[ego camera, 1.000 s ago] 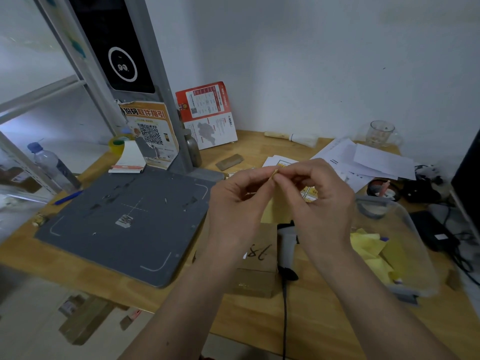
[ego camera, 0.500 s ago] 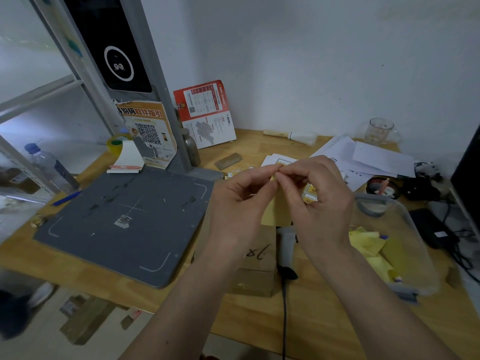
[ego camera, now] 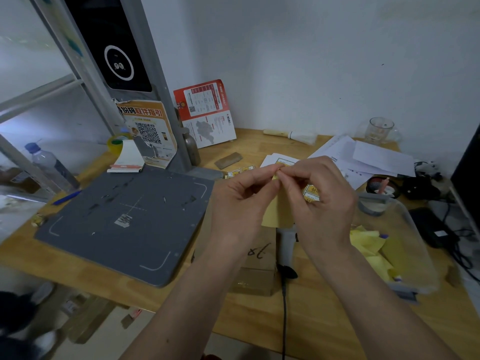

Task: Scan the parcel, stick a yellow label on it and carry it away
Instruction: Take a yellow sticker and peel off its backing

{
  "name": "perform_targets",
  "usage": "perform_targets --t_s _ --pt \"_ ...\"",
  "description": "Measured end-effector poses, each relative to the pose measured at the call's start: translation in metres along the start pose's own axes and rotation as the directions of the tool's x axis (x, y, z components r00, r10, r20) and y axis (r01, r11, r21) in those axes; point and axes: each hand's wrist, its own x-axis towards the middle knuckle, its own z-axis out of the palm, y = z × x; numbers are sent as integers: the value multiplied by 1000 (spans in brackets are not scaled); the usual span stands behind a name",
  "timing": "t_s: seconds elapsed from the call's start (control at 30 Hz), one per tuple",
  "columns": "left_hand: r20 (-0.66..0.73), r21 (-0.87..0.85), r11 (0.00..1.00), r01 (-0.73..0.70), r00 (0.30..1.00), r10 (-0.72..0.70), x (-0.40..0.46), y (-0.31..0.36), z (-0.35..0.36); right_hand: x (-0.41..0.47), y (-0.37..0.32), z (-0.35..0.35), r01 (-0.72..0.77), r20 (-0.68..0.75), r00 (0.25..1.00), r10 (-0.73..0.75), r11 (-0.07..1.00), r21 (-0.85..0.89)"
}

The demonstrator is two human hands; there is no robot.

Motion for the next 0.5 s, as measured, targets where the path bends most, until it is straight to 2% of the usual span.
perform_targets --t_s 0.2,0.33,0.5 --pt "-14 -18 1000 6 1000 -6 -1 0 1 0 -2 -2 -44 17 999 44 999 17" --pt "-44 -22 999 -23 999 22 -2 2 2 0 -11 -2 -196 30 981 194 970 141" --pt "-67 28 998 -55 996 57 -5 3 2 3 -24 -4 -407 59 909 412 851 332"
